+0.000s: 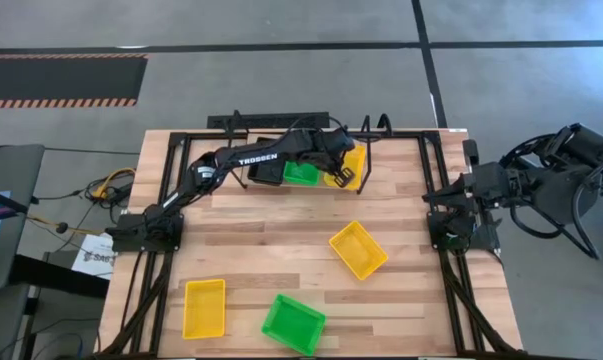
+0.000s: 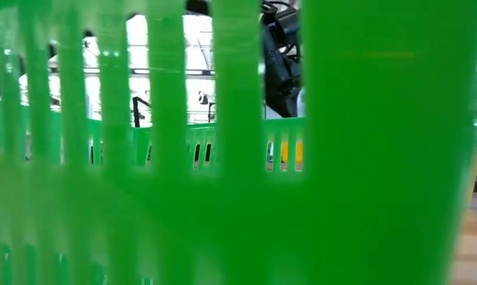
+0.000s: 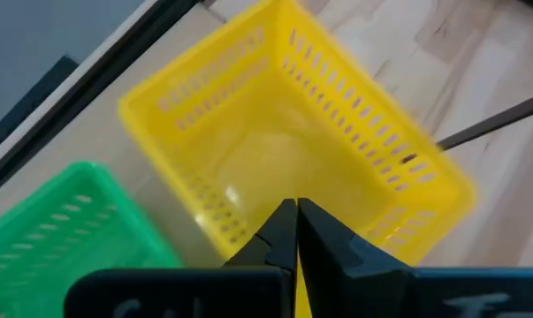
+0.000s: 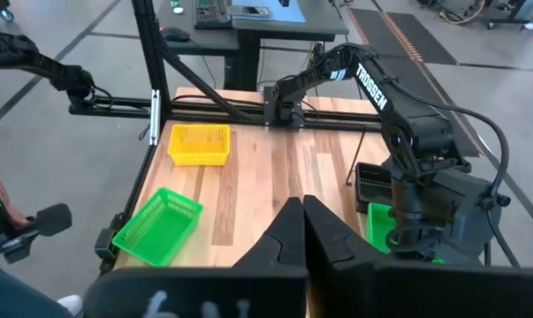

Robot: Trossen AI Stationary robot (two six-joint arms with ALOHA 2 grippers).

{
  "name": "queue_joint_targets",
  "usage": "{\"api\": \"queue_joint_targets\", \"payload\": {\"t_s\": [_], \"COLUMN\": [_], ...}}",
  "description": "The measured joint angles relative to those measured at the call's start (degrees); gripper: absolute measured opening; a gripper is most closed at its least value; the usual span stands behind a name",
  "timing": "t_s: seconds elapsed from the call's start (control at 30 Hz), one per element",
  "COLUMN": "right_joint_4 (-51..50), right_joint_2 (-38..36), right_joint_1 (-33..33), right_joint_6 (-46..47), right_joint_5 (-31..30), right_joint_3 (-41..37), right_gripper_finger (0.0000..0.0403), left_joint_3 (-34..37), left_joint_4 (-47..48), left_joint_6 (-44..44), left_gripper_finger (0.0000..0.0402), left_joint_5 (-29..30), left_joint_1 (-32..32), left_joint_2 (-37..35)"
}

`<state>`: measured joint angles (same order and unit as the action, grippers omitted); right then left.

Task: Stack baskets on shelf by color
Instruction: Adjust the green baskets on the shelf

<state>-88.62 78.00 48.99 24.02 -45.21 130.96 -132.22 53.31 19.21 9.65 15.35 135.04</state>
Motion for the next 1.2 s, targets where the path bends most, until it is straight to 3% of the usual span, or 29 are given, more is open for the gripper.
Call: {"api": "queue_joint_targets", "payload": {"t_s": [0.33, 0.5, 0.73, 1.2], "right_joint_4": [1.36, 1.36, 1.36, 1.45], "right_joint_2": [0.0, 0.0, 0.13, 5.12], "right_joint_1": [0.0, 0.0, 0.0, -0.02], "right_joint_6": [0.01, 0.0, 0.01, -0.03], "right_joint_5": [0.02, 0.01, -2.45, -4.37], "right_joint_3": [0.0, 0.0, 0.0, -0.02], "right_gripper_finger": [0.0006, 0.0002, 0.0003, 0.0003], "left_joint_3": [0.0, 0.0, 0.0, 1.14], "left_joint_4": [0.02, 0.01, 0.42, 2.53], "left_joint_6": [-0.98, -1.23, -1.6, -1.43], "left_gripper_finger": [0.0, 0.0, 0.0, 0.0], "left_joint_5": [3.27, 0.61, 2.0, 4.32], "left_joint_1": [0.11, 0.39, 0.56, 0.61], "left_joint_2": [0.02, 0.04, 0.07, 0.22]}}
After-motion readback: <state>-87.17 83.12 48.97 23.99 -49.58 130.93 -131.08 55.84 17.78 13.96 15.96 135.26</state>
